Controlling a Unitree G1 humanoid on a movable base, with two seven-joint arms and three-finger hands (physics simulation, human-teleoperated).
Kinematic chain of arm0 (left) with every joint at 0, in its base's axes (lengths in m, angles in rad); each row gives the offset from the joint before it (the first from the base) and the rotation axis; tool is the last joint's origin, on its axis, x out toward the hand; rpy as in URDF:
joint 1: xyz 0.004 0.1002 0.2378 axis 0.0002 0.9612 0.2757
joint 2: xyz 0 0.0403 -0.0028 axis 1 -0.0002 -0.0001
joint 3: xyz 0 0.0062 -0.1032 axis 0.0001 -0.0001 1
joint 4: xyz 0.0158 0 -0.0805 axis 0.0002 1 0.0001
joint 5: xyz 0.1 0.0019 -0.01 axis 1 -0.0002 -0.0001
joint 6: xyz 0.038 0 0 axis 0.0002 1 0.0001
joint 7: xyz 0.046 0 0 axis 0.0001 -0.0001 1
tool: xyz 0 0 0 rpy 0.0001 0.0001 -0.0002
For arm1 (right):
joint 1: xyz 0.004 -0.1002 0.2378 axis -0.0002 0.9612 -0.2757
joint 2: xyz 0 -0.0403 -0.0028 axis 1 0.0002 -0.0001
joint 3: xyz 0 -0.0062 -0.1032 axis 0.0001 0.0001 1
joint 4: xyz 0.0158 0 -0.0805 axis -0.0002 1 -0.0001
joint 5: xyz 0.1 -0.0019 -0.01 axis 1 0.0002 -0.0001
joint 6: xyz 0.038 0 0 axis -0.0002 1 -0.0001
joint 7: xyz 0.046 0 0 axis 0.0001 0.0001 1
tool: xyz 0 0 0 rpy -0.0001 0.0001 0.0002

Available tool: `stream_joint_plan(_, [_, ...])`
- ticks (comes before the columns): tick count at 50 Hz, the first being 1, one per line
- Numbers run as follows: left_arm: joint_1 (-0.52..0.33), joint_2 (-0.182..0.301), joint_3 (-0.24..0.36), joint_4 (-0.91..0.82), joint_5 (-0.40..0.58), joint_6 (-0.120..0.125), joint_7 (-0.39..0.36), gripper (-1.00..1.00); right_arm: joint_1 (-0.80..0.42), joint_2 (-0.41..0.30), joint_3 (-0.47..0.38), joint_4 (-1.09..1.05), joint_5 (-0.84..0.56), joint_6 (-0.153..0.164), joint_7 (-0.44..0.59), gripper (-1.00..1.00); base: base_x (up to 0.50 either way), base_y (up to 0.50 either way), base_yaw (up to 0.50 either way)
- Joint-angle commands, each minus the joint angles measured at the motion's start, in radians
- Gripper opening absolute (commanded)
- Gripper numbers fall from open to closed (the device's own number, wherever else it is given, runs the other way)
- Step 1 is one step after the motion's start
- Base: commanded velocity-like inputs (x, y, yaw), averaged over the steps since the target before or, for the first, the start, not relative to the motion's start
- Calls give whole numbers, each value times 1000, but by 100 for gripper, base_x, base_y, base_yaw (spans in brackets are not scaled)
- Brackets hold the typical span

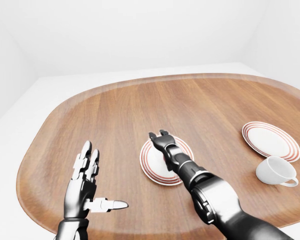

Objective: Put the red mug on the left plate.

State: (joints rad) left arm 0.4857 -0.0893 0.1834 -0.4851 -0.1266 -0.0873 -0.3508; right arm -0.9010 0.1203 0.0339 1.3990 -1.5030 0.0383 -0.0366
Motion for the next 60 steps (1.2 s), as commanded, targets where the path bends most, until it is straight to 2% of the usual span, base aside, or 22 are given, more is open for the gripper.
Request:
stream_joint_plan(1, [-8, 1, -7, -5, 9, 0, 9, 100, -147, -10, 17, -30, 103, -27, -80, 100, 0, 0, 0])
stream_joint_plan(4, [-10, 3, -10, -6, 10, 0, 14, 100, -202, -11, 58, -65, 135, -13, -84, 100, 0, 0, 0])
stream_joint_plan(9, [-12, 7, -11, -8, 8, 0, 18, 100, -223, -13, 98, -117, 163, 10, -68, 100, 0, 0, 0])
stream_joint_plan(18, [-10, 8, -15, -13, 10, 0, 22, 100, -216, -38, 117, -152, 191, 28, -54, 100, 0, 0, 0])
stream_joint_plan(23, [-11, 9, -15, -17, 9, 0, 24, 100, -153, -94, 121, -271, 188, 49, -18, 100, 0, 0, 0])
stream_joint_plan(26, [-9, 8, -16, -18, 10, 0, 26, 100, -51, -139, 116, -457, 175, 49, 53, 100, 0, 0, 0])
stream_joint_plan(28, [-10, 8, -19, -20, 12, 0, 28, 100, 121, -187, 104, -769, 150, 49, 176, 100, 0, 0, 0])
stream_joint_plan(29, [-10, 8, -20, -20, 12, 0, 28, 100, 175, -197, 96, -860, 136, 49, 211, 100, 0, 0, 0])
stream_joint_plan(30, [-9, 8, -22, -21, 16, 0, 30, 100, 287, -219, 82, -1047, 113, 49, 281, 100, 0, 0, 0])
stream_joint_plan(35, [-9, 11, -35, -22, 26, 0, 39, 100, 554, -237, 20, -1478, 62, 49, 411, 100, 0, 0, 0])
stream_joint_plan(37, [-10, 14, -40, -22, 29, 0, 44, 100, 627, -238, 3, -1579, 56, 49, 435, 100, 0, 0, 0])
stream_joint_plan(39, [-13, 17, -47, -23, 36, 0, 51, 100, 741, -238, -16, -1698, 11, 49, 434, 100, 0, 0, 0])
stream_joint_plan(52, [-9, 27, -59, -22, 34, 0, 63, 100, 1161, -153, -81, -2193, -53, 44, 392, 100, 0, 0, 0])
stream_joint_plan(55, [-8, 28, -60, -22, 34, 0, 64, 100, 1215, -127, -96, -2240, -45, 12, 366, 100, 0, 0, 0])
stream_joint_plan(60, [-8, 29, -63, -27, 35, 0, 68, 100, 1247, -91, -155, -2328, -18, -4, 317, 100, 0, 0, 0])
